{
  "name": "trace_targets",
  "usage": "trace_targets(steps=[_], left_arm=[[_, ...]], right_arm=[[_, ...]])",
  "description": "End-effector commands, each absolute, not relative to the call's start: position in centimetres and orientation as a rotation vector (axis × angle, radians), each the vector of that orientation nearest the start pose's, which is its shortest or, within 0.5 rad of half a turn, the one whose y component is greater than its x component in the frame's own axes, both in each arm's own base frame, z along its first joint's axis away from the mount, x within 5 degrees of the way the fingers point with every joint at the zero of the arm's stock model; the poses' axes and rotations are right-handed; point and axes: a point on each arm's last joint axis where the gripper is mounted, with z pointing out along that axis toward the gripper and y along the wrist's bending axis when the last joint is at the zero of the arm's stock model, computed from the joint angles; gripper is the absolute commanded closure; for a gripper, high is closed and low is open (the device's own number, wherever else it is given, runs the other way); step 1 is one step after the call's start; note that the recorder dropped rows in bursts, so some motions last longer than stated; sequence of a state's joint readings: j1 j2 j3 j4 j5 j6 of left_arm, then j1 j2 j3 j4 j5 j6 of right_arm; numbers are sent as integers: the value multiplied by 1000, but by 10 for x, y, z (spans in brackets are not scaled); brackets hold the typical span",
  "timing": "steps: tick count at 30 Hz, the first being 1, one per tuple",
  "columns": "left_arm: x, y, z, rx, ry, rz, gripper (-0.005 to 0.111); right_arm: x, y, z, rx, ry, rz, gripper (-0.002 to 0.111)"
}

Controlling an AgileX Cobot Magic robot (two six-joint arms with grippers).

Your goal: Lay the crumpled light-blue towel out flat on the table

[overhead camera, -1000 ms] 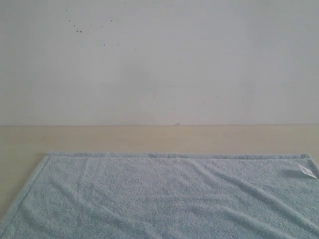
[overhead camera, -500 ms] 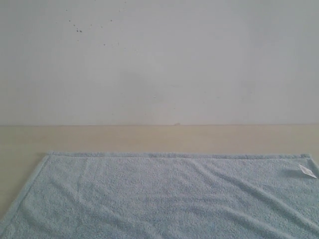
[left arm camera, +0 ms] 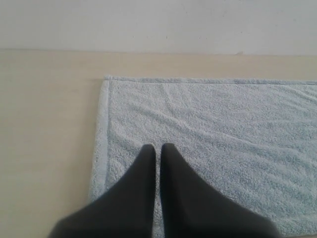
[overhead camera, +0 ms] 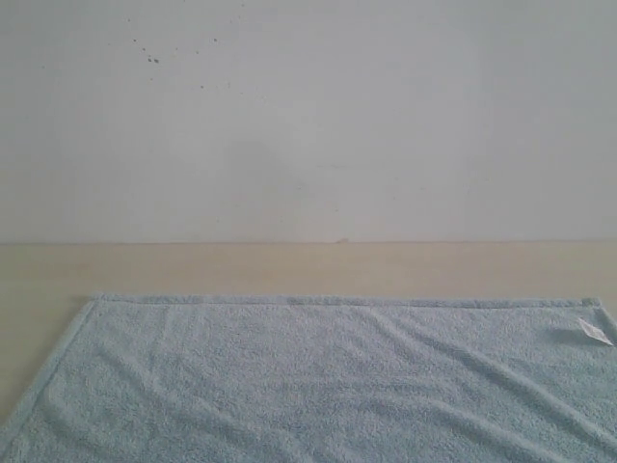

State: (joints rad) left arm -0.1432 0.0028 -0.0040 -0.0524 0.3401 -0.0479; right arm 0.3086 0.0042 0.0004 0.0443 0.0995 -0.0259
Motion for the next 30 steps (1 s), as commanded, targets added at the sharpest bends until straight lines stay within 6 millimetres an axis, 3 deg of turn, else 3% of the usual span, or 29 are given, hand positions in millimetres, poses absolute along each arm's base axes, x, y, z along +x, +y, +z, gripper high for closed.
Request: trace_targets(steps=[1,7,30], left_arm=[[53,-10,183,45,1826,-208,103],[54,-10,189,35,1755,-218,103],[54,-9,186,71,1781,-166,103]], right_arm=[[54,18,205,-237,1564,255,107],[54,18,205,-236,1565,257,107],[54,18,205,-236,1565,257,107]])
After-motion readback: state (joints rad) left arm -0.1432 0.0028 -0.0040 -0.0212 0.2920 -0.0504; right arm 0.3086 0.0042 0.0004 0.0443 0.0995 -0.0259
